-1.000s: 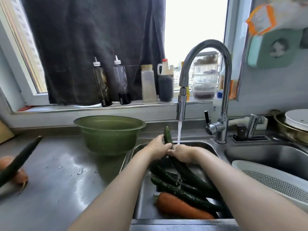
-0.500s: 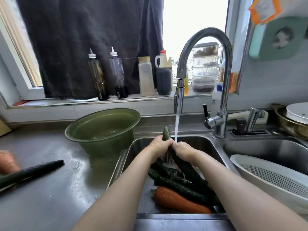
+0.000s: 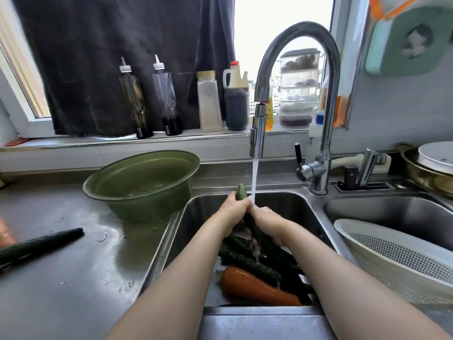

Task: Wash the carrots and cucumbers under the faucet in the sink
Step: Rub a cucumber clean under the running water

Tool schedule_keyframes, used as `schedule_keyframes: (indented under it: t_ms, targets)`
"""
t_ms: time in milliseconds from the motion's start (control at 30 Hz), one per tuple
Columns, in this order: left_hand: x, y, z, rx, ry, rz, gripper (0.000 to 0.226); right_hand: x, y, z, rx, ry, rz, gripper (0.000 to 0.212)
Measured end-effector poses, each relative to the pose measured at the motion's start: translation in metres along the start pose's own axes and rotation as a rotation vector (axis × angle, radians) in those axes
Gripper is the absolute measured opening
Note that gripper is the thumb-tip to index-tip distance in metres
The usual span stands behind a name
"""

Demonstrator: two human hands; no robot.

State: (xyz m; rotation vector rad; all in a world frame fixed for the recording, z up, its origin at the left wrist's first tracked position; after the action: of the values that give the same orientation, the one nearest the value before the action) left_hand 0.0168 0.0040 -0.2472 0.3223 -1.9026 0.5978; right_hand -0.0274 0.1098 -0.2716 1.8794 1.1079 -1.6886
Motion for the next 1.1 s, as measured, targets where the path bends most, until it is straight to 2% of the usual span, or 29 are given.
schedule_keyframes:
  t_ms: [100,267,400,567,633,733,867,967,1033,1100]
  targets:
    - [-0.005,0.005,0.008,-0.006,-0.030,-0.137,0.036,0.001,0.004,-0.001,-0.061,-0.006,-0.012,0.078]
    - [-0.019,0.008,0.014,0.068,-0.069,-0.464,0.027,0.013,-0.001,-0.005,-0.208,0.061,0.082,0.073]
    - [-0.017,0.018,0.008,0.105,-0.096,-0.344,0.036,0.027,0.000,-0.007,-0.379,0.142,0.128,0.077]
    - [0.006,0.013,-0.008,0.118,0.049,-0.176,0.038,0.016,0.002,-0.007,-0.462,0.077,0.264,0.069]
    - [0.014,0.010,-0.014,0.130,0.128,-0.098,0.041,0.014,-0.001,-0.006,-0.457,0.060,0.224,0.065]
    - [0.020,0.011,-0.017,0.061,0.220,-0.052,0.034,0.017,-0.001,-0.002,-0.455,0.047,0.224,0.060]
    - [0.028,0.013,-0.017,0.067,0.411,0.069,0.035,0.024,-0.001,0.010,-0.402,0.020,0.261,0.071]
    - [0.027,0.022,-0.010,0.010,0.405,-0.025,0.026,0.025,-0.003,0.017,-0.337,-0.018,0.236,0.083]
    - [0.024,0.025,-0.005,-0.020,0.362,-0.071,0.023,0.022,-0.007,0.021,-0.279,-0.059,0.193,0.070]
    - [0.023,0.022,-0.001,-0.013,0.345,-0.056,0.023,0.016,-0.010,0.023,-0.236,-0.118,0.098,0.036]
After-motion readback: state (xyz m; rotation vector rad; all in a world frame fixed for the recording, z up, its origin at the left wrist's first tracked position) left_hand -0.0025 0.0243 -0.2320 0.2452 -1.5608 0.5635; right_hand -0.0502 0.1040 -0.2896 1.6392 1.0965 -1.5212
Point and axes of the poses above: each hand's wrist, its own z-axis towards the middle knuckle, its own y-axis out of the palm, x = y × z, the point moved 7 cm from there along z, towards the middle knuckle, and after that the axes turned 7 degrees about -y, right-handed, at the moved point
